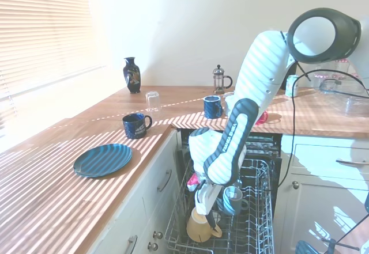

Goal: Remove a mug cup out of the dishwasher

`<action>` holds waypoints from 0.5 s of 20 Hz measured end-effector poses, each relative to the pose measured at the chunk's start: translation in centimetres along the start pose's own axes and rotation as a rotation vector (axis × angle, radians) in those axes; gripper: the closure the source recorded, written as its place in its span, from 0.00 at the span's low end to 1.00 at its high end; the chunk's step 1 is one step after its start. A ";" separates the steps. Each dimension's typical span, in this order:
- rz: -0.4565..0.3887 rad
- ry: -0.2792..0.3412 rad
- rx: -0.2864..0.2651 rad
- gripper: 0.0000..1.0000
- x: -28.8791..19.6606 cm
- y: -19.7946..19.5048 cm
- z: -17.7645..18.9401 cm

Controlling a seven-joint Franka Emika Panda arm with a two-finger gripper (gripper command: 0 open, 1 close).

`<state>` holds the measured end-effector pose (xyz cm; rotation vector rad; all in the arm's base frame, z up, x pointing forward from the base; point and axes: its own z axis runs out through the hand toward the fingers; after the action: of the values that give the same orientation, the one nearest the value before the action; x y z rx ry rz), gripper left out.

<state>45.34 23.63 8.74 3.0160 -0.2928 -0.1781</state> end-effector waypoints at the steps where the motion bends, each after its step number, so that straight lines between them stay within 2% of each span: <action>1: -0.009 -0.004 -0.004 0.00 0.1 0.2 0.8; 10: -0.096 0.018 -0.027 0.00 0.4 -2.5 4.9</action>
<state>45.61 25.53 3.55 3.0045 -0.1424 -0.1610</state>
